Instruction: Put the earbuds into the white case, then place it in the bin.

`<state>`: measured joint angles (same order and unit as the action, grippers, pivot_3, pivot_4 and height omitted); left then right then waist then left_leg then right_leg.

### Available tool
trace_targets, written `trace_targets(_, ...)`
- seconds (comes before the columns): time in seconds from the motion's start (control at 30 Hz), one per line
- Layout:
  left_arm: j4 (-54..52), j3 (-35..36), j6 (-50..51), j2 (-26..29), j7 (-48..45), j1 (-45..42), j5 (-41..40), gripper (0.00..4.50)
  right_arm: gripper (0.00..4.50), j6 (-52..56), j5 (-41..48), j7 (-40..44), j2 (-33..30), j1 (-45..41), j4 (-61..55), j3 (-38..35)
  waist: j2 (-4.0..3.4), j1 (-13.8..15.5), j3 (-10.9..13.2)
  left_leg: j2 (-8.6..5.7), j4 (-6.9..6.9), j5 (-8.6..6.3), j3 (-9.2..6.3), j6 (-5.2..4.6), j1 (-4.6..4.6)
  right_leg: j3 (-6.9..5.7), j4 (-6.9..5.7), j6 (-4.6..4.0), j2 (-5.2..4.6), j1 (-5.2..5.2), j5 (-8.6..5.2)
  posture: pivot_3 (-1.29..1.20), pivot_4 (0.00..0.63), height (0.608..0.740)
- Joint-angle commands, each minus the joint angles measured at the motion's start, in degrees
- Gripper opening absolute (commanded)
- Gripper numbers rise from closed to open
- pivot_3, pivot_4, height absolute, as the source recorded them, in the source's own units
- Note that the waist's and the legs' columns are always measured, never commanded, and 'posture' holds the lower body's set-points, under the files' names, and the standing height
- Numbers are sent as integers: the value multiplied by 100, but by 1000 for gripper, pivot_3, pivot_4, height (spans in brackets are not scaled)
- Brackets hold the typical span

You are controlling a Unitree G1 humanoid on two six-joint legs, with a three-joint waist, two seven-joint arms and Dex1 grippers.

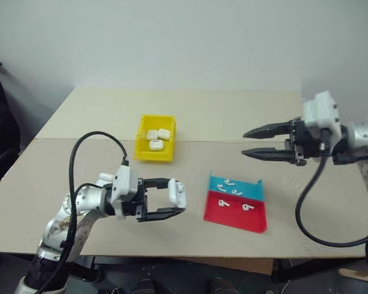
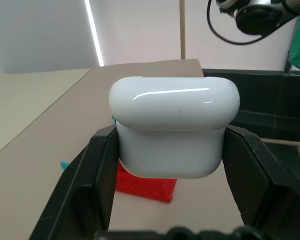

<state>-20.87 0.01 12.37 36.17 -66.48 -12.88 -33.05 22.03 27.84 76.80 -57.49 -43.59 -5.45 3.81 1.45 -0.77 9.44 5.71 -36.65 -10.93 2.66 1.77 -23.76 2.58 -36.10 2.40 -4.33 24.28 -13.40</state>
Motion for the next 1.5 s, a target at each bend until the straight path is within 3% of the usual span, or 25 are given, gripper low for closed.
trace_targets(0.03,-194,130,-322,107,-46,207,137,2782,2231,-457,-1319,588,-38,-676,790,1053,0,-3,0,0,0,0,2,0,0,1,0,0,-1,1,0,0,150,740)
trace_targets(0.23,-486,74,-338,16,258,520,236,2782,2231,-734,-2973,796,786,-1849,2274,2420,-1,-22,0,1,7,0,3,0,-5,2,-10,7,4,15,23,0,150,740)
trace_targets(0.47,-752,-25,-278,-13,474,636,287,2782,2231,-1124,-3901,714,1639,-2351,3365,2938,-2,20,1,0,14,-1,8,-1,-12,-2,-4,17,1,17,28,0,150,740)
trace_targets(0.67,-725,-98,-282,-59,575,633,356,2782,2231,-1053,-4377,682,2041,-2357,3694,3080,-3,9,0,0,15,-1,8,-1,-11,-3,-6,17,2,17,29,0,150,740)
trace_targets(1.5,-648,-131,-319,-69,658,586,414,2782,2231,-990,-5001,413,2487,-2091,4083,3053,-4,-3,0,0,15,-1,8,0,-9,-2,-10,16,3,16,30,0,150,740)
